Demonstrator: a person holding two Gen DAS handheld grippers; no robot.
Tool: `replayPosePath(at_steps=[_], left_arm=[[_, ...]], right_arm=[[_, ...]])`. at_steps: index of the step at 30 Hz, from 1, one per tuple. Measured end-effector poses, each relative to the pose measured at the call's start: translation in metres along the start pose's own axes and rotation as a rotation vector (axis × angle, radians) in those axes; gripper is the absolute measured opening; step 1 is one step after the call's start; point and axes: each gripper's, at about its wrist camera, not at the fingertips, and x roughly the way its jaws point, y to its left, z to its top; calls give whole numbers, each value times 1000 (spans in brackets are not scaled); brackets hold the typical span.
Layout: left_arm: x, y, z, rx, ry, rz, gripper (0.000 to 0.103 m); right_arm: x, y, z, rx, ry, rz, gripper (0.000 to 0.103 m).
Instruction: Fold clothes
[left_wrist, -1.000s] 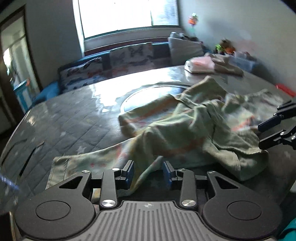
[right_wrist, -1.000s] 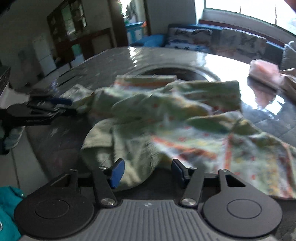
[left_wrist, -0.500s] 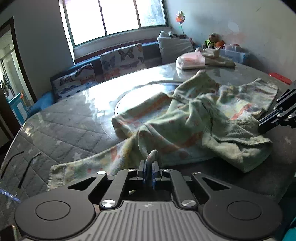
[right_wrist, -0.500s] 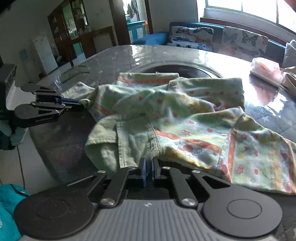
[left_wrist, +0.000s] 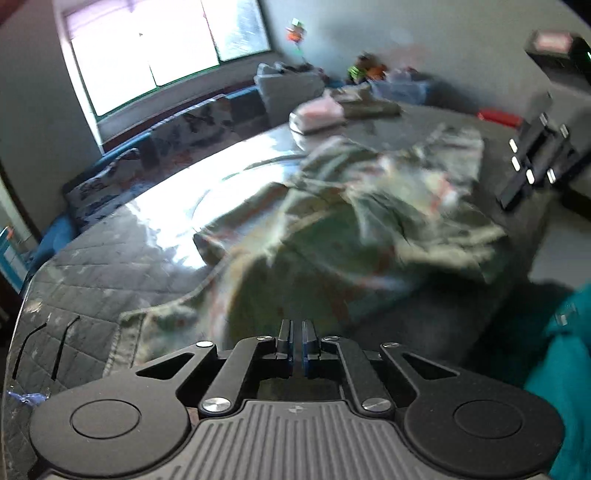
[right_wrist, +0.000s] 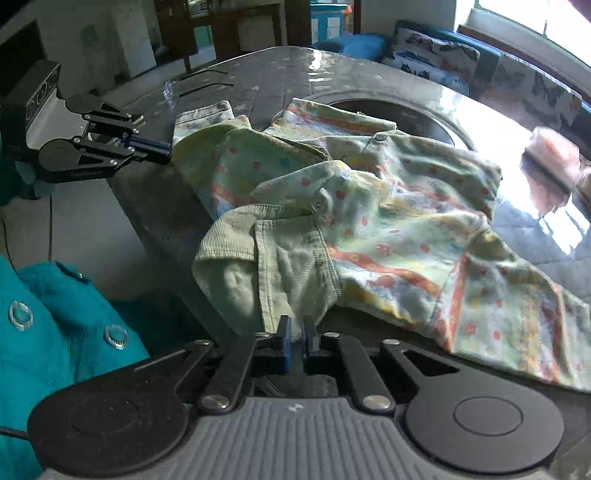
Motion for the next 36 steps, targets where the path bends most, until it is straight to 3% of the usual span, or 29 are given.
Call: replayPosePath(at_steps=[2,4,7,11,12,21,23,26,27,28,29,30,36], left_arm=[[0,-1,-3,10,24,-13,5],[1,9,-3,-47,20,29,7],[2,25,-3,-133,15,91,12],[4,46,-3,-247,7,174,26],[6,52,-3,-271,9,196,34],[53,110,-12,-406,95,410,64],[64,123,-14,-436,115,457,66],[75,136,-19,-472,126,493,66],[77,137,-20,-480,122,484,60],[76,138,-21,-491,116,455,51],[74,138,-22,-501,112,422,30],[72,136,-22,-500,113,413,20],[53,123,-31,-516,126,484,9]], right_arm=[[-5,-3,4,-3,-29,-22,10],[-8,-7,10,6,-70,-52,28],[-1,-14,19,29,-130,-68,39],[23,-18,26,41,-143,-75,49],[29,-19,27,44,-144,-77,51],[55,-33,24,116,-145,-121,63],[56,-35,22,127,-143,-125,63],[55,-36,21,136,-144,-132,67],[55,-37,21,136,-146,-136,69],[55,-37,21,137,-147,-140,70],[55,-38,21,138,-148,-142,71],[56,-38,22,139,-149,-143,73],[59,-41,25,140,-153,-148,78]])
